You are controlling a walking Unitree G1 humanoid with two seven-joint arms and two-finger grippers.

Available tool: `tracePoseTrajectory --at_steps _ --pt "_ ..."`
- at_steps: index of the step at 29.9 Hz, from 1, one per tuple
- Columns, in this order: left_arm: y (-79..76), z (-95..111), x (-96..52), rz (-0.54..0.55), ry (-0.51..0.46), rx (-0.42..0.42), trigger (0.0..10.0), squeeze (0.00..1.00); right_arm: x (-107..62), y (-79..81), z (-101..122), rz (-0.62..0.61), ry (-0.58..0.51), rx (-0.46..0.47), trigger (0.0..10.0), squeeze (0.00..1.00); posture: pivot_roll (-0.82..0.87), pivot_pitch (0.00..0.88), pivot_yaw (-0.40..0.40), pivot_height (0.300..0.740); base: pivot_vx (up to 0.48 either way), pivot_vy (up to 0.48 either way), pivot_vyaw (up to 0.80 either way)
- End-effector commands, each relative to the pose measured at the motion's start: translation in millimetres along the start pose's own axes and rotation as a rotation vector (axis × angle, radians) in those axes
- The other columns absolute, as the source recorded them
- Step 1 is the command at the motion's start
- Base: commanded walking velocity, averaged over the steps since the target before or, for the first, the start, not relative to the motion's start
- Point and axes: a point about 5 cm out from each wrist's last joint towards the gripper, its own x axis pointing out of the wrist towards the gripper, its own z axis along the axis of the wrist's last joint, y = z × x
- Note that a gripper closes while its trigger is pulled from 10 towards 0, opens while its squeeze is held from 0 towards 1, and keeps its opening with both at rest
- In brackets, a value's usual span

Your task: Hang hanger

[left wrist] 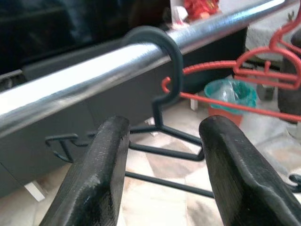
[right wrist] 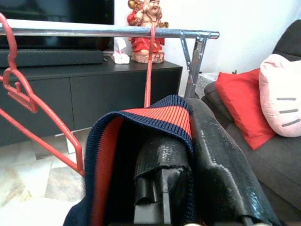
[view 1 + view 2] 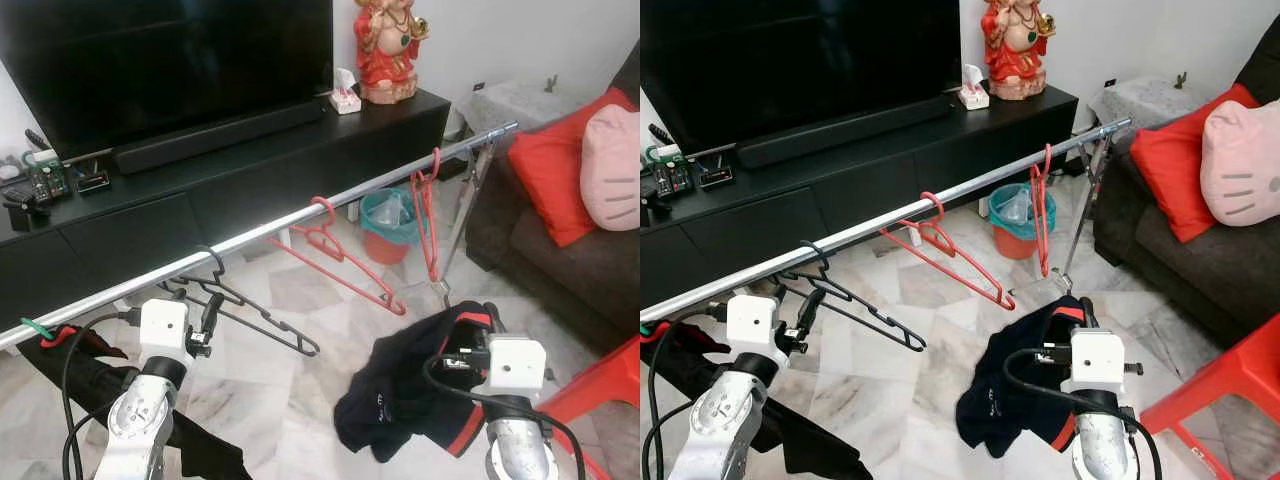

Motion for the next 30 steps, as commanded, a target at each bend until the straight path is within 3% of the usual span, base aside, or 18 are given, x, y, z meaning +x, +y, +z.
tracePoseTrajectory --at_steps 1,6,10,16,19,30 --pt "-2.9 -4 4.3 -0.036 0.042 0.016 10.0 0.0 1.2 -1.7 3 -0.018 -0.026 0.01 10.0 0.0 -0.01 0.0 0.073 0.74 0.0 0.0 0.0" --pt "-8.1 -9 15.5 -0.058 0.1 0.019 10.0 0.0 -2.2 -1.8 0 -0.015 -0.018 0.006 10.0 0.0 -0.03 0.0 0.069 0.74 0.0 0.0 0.0" --pt "-9.9 -8 25.2 -0.018 0.096 -0.04 10.0 0.0 -0.8 -4.9 1 -0.003 -0.021 -0.012 10.0 0.0 -0.03 0.0 0.053 0.74 0.0 0.0 0.0" --pt "-17.7 -9 28.1 -0.019 0.101 -0.059 10.0 0.0 1.0 -9.9 2 0.006 -0.028 -0.024 10.0 0.0 -0.05 0.0 0.039 0.74 0.0 0.0 0.0" --pt "-23.0 -8 30.0 -0.029 0.1 -0.051 10.0 0.0 0.6 -11.9 2 0.009 -0.026 -0.031 10.0 0.0 -0.05 0.0 0.037 0.74 0.0 0.0 0.0" --pt "-20.4 8 50.3 0.072 0.116 -0.03 10.0 0.0 -0.5 -7.6 2 0.032 -0.024 -0.034 10.0 0.0 -0.06 0.0 0.037 0.74 0.0 0.0 0.0"
